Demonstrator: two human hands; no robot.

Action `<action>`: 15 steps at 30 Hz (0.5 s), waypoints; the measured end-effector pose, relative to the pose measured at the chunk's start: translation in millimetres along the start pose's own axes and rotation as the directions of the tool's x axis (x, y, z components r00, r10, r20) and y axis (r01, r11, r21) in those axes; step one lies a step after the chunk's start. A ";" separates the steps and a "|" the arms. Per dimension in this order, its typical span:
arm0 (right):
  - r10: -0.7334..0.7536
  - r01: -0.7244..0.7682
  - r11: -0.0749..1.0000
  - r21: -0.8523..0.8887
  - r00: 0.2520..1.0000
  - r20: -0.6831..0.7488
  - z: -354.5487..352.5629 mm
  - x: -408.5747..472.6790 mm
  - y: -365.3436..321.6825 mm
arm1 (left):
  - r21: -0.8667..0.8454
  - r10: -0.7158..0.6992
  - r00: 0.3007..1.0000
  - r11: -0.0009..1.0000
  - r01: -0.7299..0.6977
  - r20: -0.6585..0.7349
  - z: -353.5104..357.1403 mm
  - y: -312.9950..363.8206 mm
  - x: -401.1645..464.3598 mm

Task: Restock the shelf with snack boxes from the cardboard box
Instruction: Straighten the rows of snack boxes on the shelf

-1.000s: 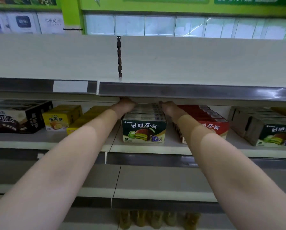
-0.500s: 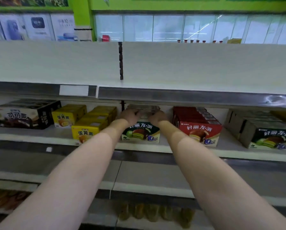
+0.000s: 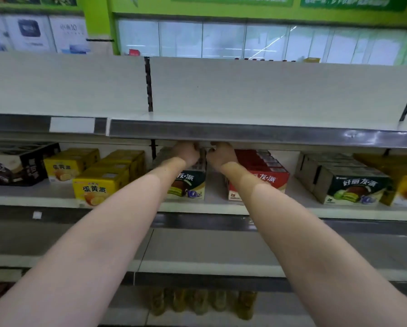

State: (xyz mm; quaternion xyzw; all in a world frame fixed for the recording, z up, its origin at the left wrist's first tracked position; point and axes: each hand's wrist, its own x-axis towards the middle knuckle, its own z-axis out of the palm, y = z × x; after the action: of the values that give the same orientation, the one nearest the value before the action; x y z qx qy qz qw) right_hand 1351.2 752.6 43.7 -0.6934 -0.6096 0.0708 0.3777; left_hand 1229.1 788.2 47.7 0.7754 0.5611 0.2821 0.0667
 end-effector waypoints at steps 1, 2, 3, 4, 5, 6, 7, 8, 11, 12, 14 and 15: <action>-0.007 0.007 0.999 -0.033 1.000 0.004 -10.6 -2.0 7.9 | -0.048 0.012 1.000 0.999 -0.011 0.018 5.5 15.0 -0.2; 0.003 -0.003 0.998 -0.062 1.000 0.005 -22.1 -4.3 17.1 | -0.105 0.022 0.999 0.994 -0.019 0.033 11.5 28.7 -0.3; 0.031 -0.030 0.997 -0.073 1.000 0.002 -33.5 -4.3 28.4 | -0.148 0.026 0.998 0.989 -0.019 0.049 17.1 42.0 0.0; 0.049 -0.050 0.995 -0.084 0.999 -0.007 -46.5 -5.8 40.3 | -0.181 0.039 0.997 0.983 -0.028 0.061 21.8 54.4 -1.3; 0.078 -0.079 0.991 -0.106 0.997 -0.009 -59.1 -7.7 53.6 | -0.209 0.050 0.994 0.977 -0.028 0.098 26.1 64.2 -2.1; 0.105 -0.105 0.986 -0.128 0.994 -0.007 -71.3 -9.7 66.7 | -0.230 0.066 0.986 0.973 -0.030 0.151 28.8 74.5 -4.2; 0.140 -0.137 0.980 -0.147 0.990 0.006 -82.5 -13.2 78.3 | -0.237 0.094 0.970 0.971 -0.039 0.224 32.3 81.9 -5.1; 0.153 -0.147 0.977 -0.154 0.988 0.025 -92.9 -16.6 88.6 | -0.215 0.136 0.945 0.974 -0.073 0.298 35.7 88.1 -8.4; 0.178 -0.161 0.979 -0.127 0.974 0.140 -112.6 -20.0 115.8 | -0.031 0.169 0.884 0.984 -0.173 0.436 47.4 100.5 -16.7; 0.162 -0.130 0.979 -0.155 0.964 0.213 -119.0 -22.1 121.3 | -0.007 0.179 0.887 0.981 -0.195 0.426 53.5 102.8 -16.8; 0.217 -0.144 0.965 -0.217 0.906 0.364 -124.8 -23.4 132.4 | 0.036 0.195 0.908 0.974 -0.224 0.372 64.9 109.2 -18.1; 0.244 -0.142 0.954 -0.265 0.880 0.407 -126.6 -27.2 134.5 | 0.054 0.184 0.920 0.975 -0.216 0.347 68.9 111.4 -19.9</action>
State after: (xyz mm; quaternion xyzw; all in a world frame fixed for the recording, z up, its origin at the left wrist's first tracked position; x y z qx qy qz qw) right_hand 1521.7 676.6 41.0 -0.7561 -0.6099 0.1909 0.1410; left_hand 1352.9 744.5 29.9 0.8678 0.4712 0.1236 0.0978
